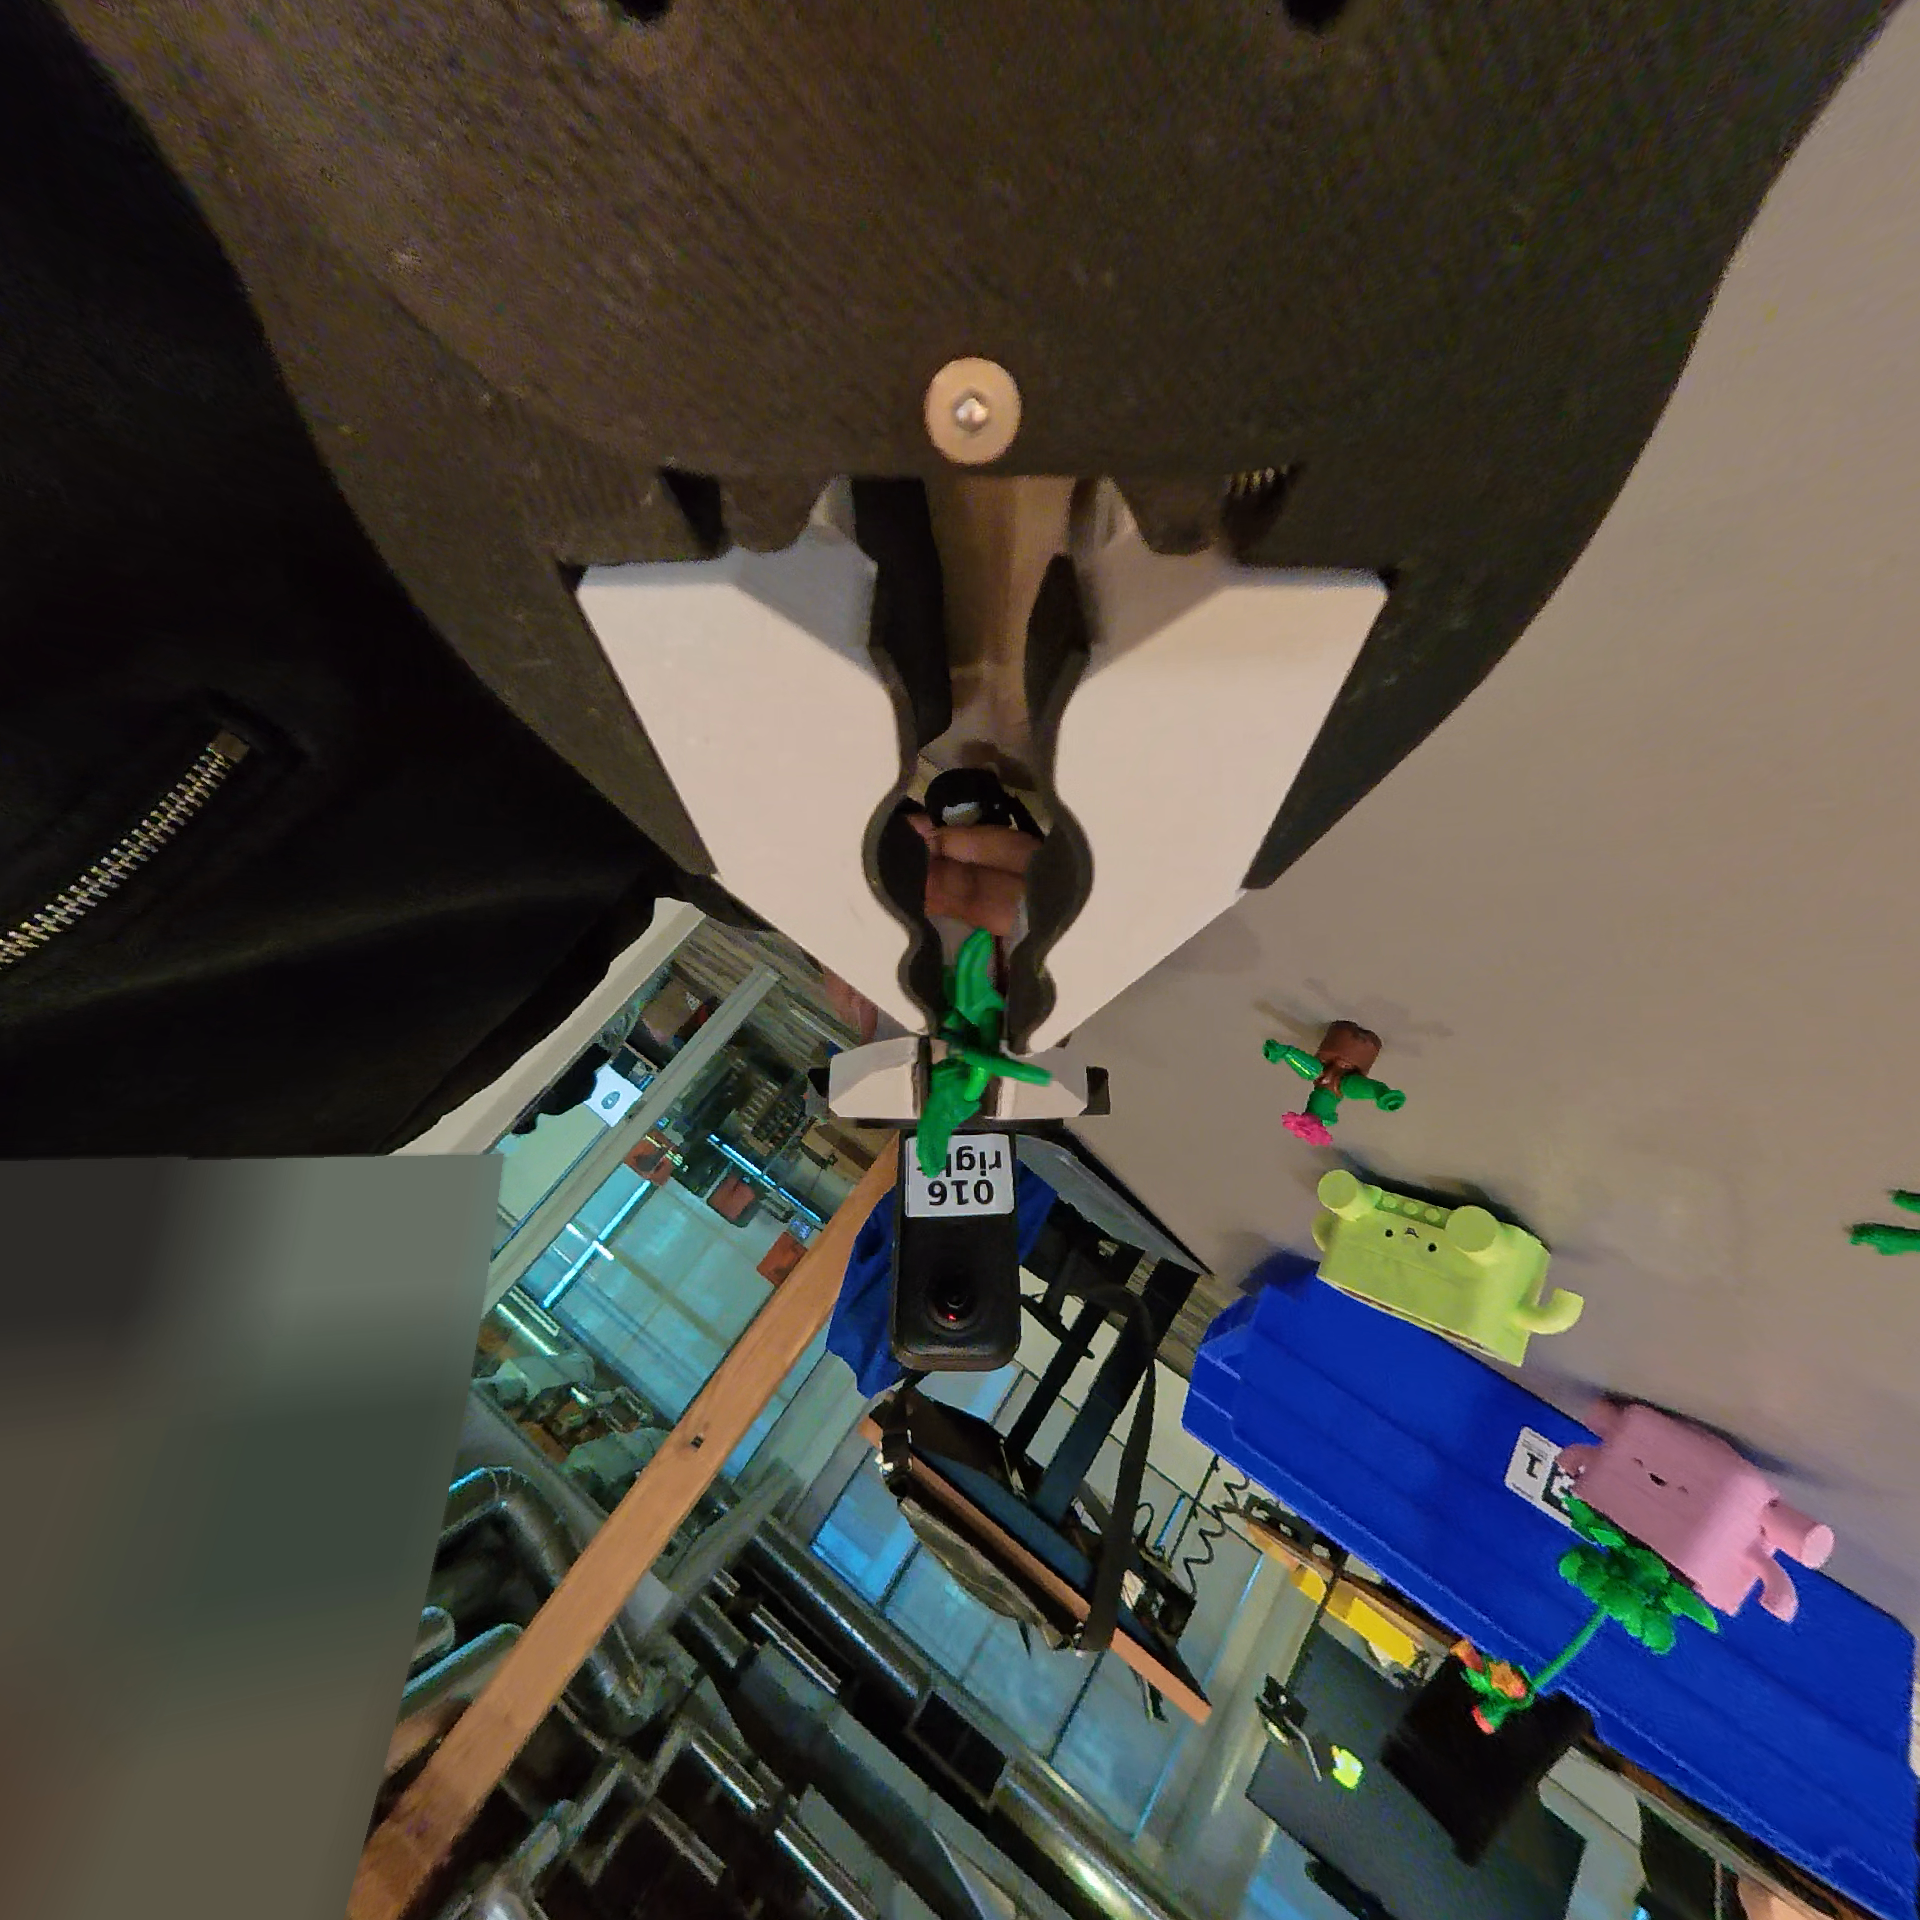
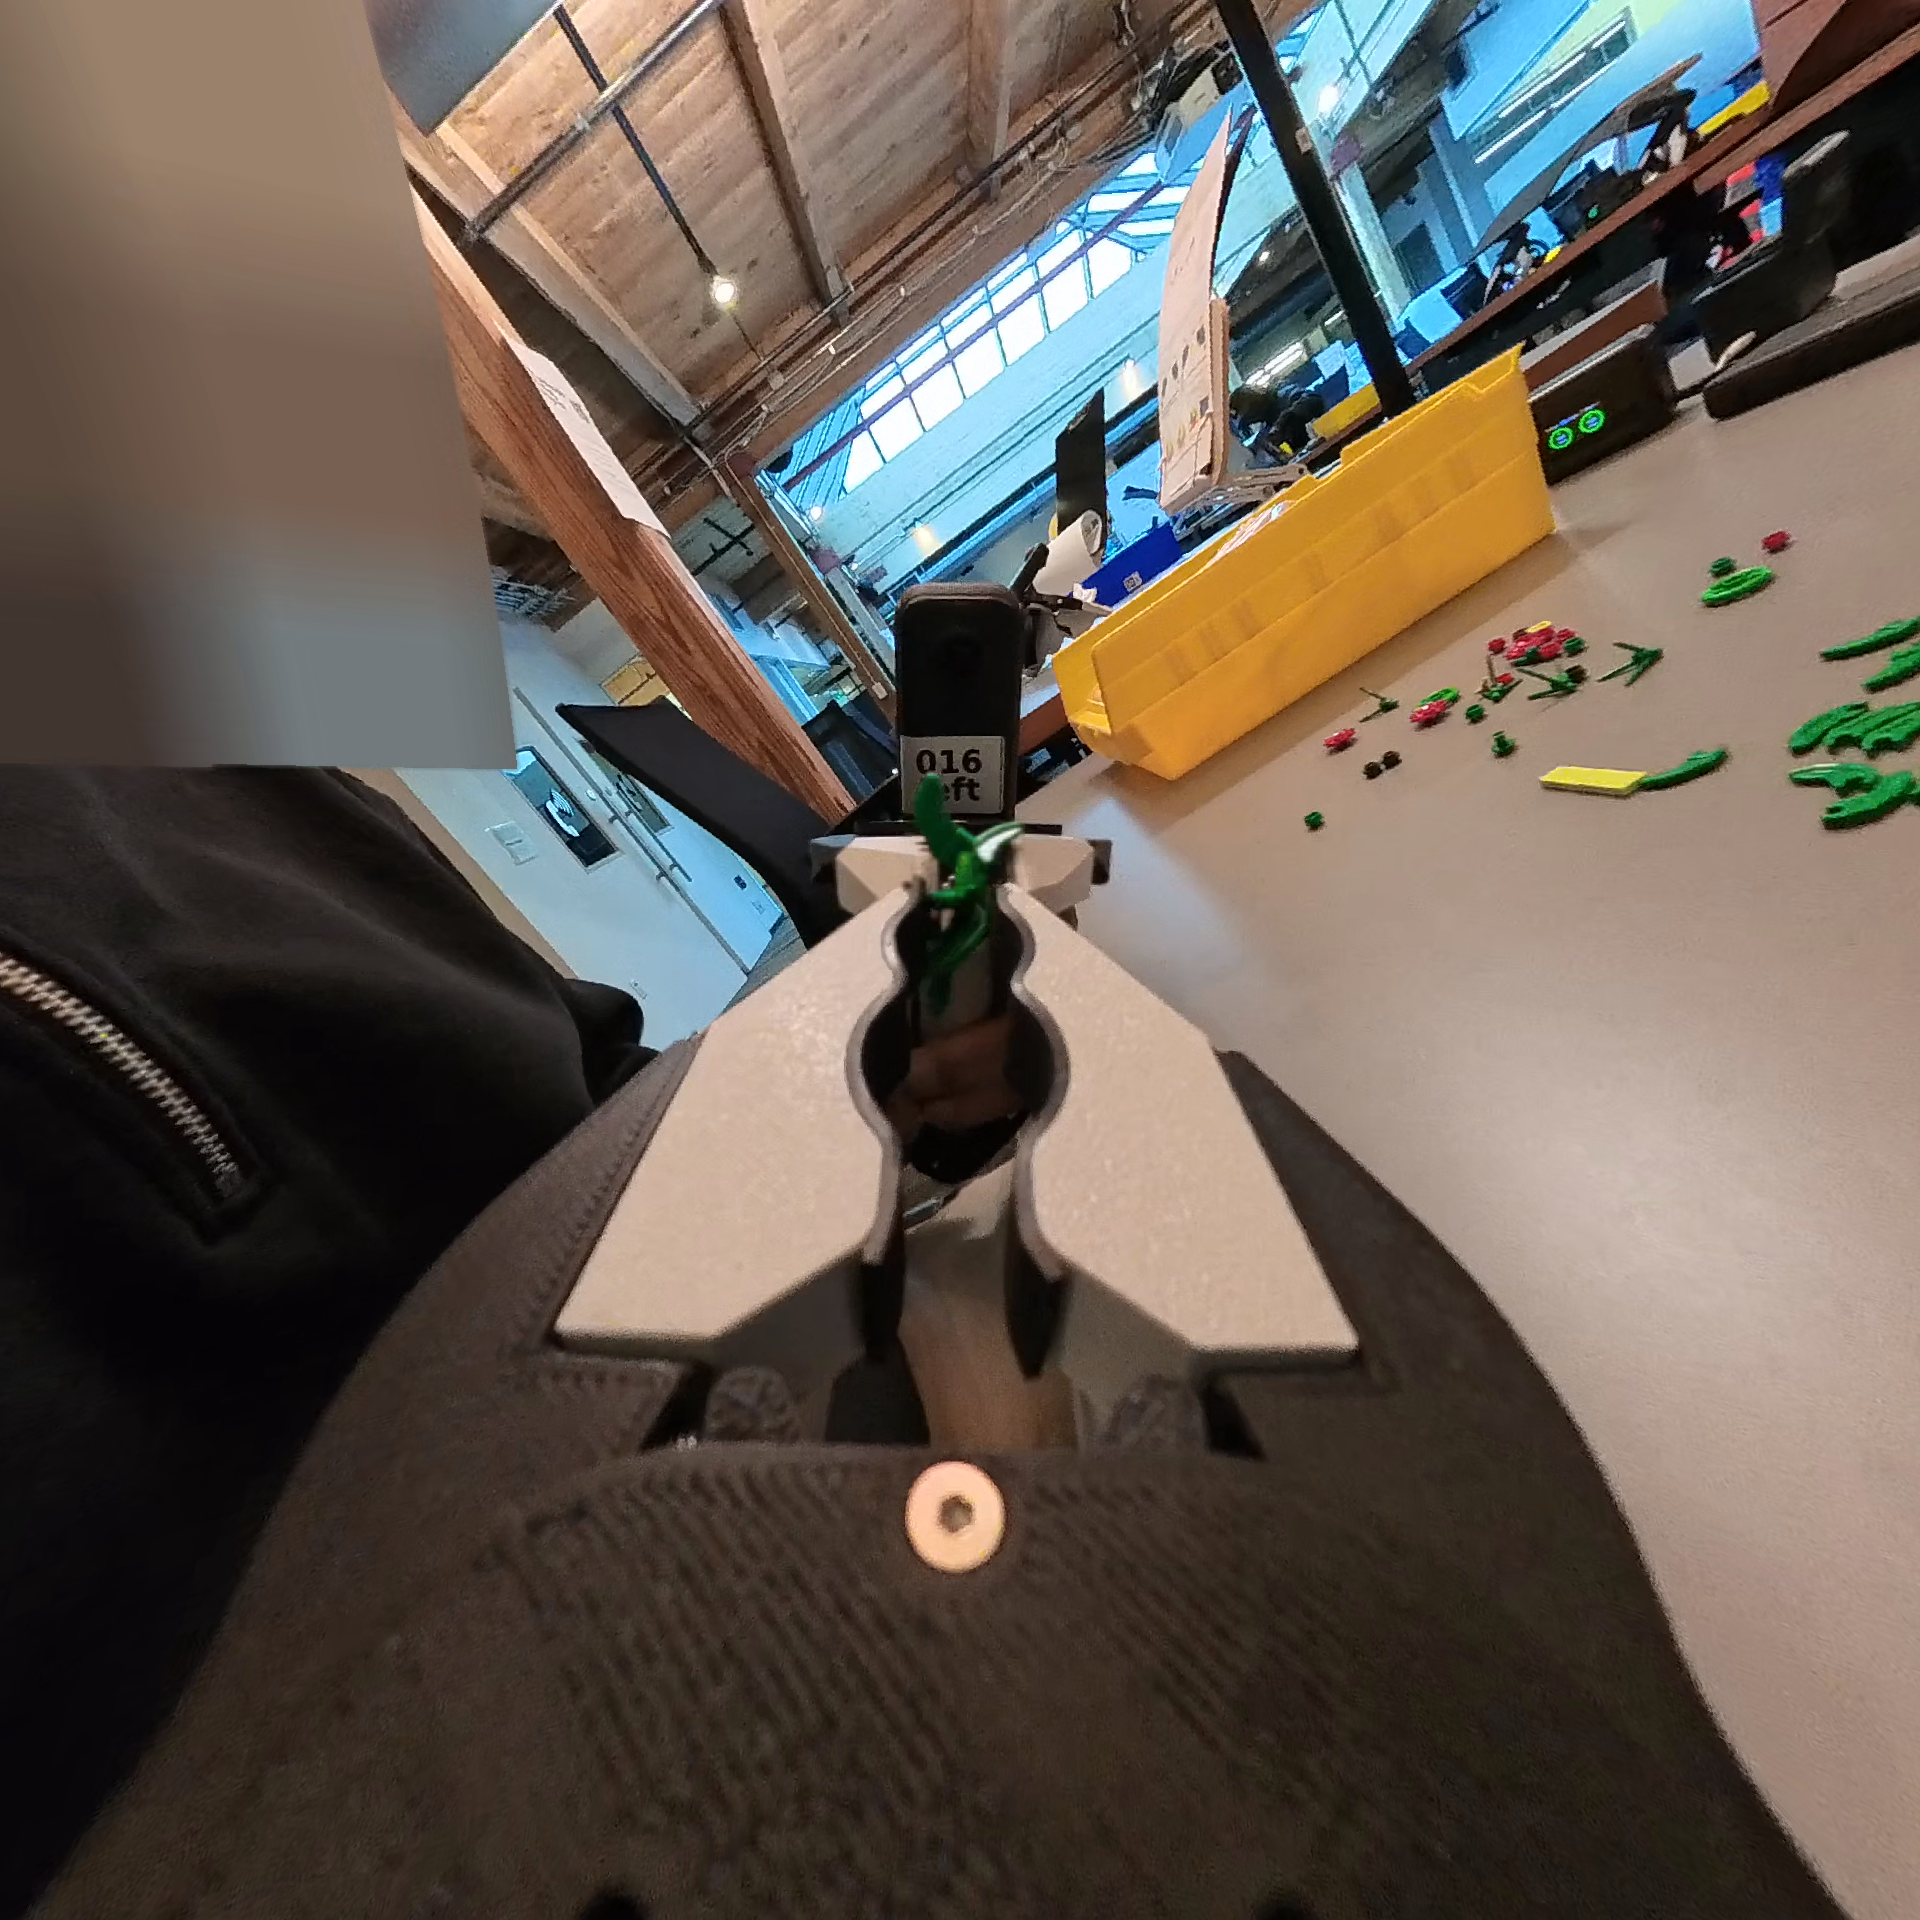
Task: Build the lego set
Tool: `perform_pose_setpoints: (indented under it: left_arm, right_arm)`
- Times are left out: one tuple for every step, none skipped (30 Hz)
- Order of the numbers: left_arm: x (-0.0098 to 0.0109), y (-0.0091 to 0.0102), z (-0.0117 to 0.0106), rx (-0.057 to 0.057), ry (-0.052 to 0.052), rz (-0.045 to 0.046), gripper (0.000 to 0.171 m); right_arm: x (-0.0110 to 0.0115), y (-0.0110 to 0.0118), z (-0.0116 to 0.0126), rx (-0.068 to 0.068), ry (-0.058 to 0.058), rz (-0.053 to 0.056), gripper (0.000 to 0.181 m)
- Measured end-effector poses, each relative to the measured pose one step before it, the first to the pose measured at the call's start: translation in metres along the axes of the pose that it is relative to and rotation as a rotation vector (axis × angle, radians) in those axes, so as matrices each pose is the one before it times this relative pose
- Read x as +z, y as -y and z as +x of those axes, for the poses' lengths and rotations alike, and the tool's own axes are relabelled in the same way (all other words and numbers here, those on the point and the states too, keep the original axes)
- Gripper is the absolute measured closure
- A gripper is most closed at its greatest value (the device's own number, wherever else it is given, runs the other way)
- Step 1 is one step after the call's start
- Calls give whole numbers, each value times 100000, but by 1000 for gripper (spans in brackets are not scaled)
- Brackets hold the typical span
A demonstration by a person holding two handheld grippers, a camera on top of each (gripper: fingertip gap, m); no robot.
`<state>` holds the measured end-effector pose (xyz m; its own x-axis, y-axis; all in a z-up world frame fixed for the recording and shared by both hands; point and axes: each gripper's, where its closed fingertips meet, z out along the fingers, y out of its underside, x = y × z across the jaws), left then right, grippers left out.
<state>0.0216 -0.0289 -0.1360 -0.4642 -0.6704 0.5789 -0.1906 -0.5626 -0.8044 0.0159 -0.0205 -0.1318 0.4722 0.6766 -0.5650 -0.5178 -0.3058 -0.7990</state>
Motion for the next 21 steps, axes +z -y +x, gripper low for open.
perform_pose_setpoints:
  left_arm:
    - [-119,183,6,64,-30,1021,166]
    - [-122,161,-75,-241,337,866,167]
    - [-95,75,-94,-585,249,309,167]
    - [-78,31,-65,-678,4,-18,167]
    - [-59,35,-89,-458,376,72,167]
    - [-26,-52,-89,-224,510,-535,167]
    - [36,-206,-16,137,175,-1644,167]
    - [83,-280,-78,624,844,-2112,167]
    - [113,-304,-158,942,1666,-2345,167]
    - [140,-285,-108,1556,1470,-2124,167]
    - [154,-273,-46,1369,1171,-2082,166]
    - [147,-255,-42,1081,903,-1860,167]
    - [143,-233,46,825,220,-1534,166]
    - [103,-182,25,488,136,-1124,166]
    - [63,-83,-2,253,138,-530,166]
    - [22,-60,20,-40,-132,-269,166]
    - [11,-66,60,-446,-595,-564,166]
    - [-3,-44,44,-597,-570,-428,166]
    - [-8,-3,25,-240,-320,-20,166]
    - [-18,-1,20,83,-214,60,166]
    - [4,-19,71,175,-365,-156,166]
  right_arm:
    - [-71,108,-27,-24,263,452,170]
    - [-92,124,-43,236,549,561,168]
    - [-93,129,-63,334,688,396,165]
    - [-105,150,-41,424,665,463,162]
    - [-135,197,6,398,278,569,160]
    - [-182,259,50,150,-83,809,158]
    - [-219,355,24,-327,-253,1212,155]
    - [-230,357,-8,-1067,-322,1045,153]
    - [-181,211,45,-1639,-913,-8,151]
    - [-108,38,6,-2610,-1019,-1109,150]
    - [-9,-158,-66,-3606,-1013,-2211,148]
    - [47,-317,37,-4046,-1911,-3270,147]
    - [97,-365,114,-4259,-2700,-3451,147]
    - [90,-287,66,-4619,-2631,-2751,147]
    - [65,-128,-16,-4862,-2426,-1431,149]
    - [62,-51,-90,-4524,-1853,-687,150]
    - [95,-114,-113,-3634,-1210,-1212,151]
    - [119,-244,-58,-2533,-854,-2035,152]
    - [136,-323,-94,-1643,-256,-2378,154]
    - [123,-251,-75,-1038,-53,-1731,158]
    - [76,-151,2,-555,-458,-848,162]
